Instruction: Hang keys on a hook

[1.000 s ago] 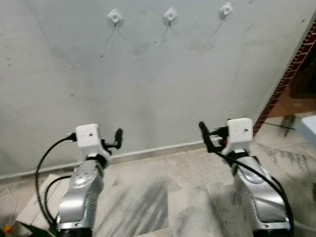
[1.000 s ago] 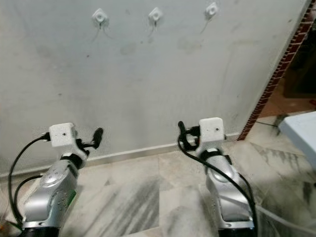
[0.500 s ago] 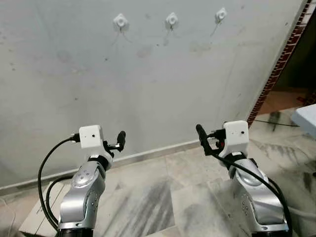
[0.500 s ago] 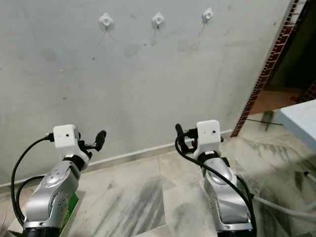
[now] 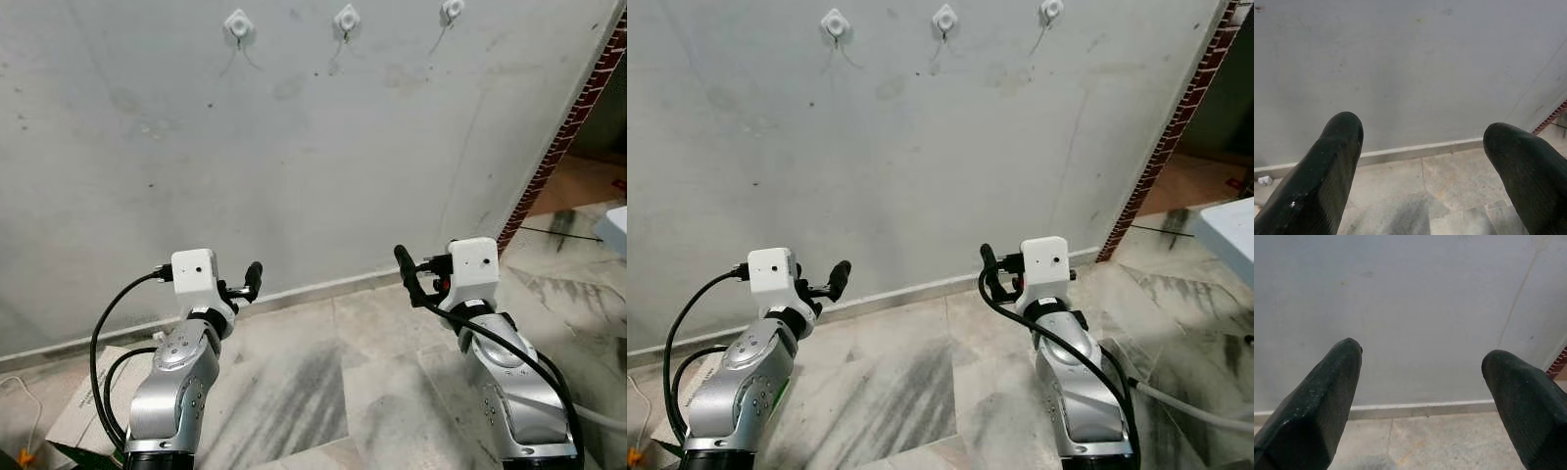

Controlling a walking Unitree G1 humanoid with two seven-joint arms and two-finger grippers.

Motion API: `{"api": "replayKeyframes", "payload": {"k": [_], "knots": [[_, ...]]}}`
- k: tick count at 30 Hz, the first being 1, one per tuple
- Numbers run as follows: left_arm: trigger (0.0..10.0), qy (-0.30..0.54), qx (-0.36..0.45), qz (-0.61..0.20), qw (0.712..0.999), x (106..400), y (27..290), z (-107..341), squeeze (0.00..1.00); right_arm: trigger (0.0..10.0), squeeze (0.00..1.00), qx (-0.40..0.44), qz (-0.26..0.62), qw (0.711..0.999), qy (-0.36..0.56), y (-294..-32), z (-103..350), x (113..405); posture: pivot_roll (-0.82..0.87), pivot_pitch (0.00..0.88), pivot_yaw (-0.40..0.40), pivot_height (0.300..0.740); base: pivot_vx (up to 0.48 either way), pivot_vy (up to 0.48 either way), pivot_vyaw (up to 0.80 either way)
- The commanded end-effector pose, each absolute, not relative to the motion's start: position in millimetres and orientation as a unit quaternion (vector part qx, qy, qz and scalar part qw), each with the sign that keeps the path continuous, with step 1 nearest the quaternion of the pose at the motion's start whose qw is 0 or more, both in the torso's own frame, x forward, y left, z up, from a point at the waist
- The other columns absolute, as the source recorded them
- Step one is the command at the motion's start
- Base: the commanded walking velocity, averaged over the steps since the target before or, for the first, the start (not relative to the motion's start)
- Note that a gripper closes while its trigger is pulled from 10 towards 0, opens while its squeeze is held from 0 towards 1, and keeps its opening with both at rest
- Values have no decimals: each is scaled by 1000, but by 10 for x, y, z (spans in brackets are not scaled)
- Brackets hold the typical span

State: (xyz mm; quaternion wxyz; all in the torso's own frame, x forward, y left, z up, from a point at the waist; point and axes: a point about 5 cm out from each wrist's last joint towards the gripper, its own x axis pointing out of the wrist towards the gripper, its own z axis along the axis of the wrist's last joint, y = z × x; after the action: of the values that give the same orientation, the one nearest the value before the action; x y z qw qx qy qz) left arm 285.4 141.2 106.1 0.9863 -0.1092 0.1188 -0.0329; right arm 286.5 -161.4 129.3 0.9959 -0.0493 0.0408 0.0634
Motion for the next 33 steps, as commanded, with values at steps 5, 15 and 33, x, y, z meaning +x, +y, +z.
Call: {"api": "replayKeyframes", "payload": {"k": [5, 15, 33], "knots": [[10000, 114, -104, -32, 988, 2855, 1431, 1094, 0, 10000, 0, -51, 58, 996, 43, -1630, 1295, 2869, -9, 50, 40, 740, -285, 0, 0], [10000, 109, -108, -28, 988, 2871, 1447, 1120, 0, 10000, 0, -51, 57, 996, 46, -1632, 1277, 2863, -9, 50, 41, 740, -279, 0, 0], [10000, 111, -103, -32, 988, 2869, 1439, 1107, 0, 10000, 0, -51, 59, 996, 44, -1625, 1283, 2874, -5, 39, 41, 740, -199, 0, 0]]}}
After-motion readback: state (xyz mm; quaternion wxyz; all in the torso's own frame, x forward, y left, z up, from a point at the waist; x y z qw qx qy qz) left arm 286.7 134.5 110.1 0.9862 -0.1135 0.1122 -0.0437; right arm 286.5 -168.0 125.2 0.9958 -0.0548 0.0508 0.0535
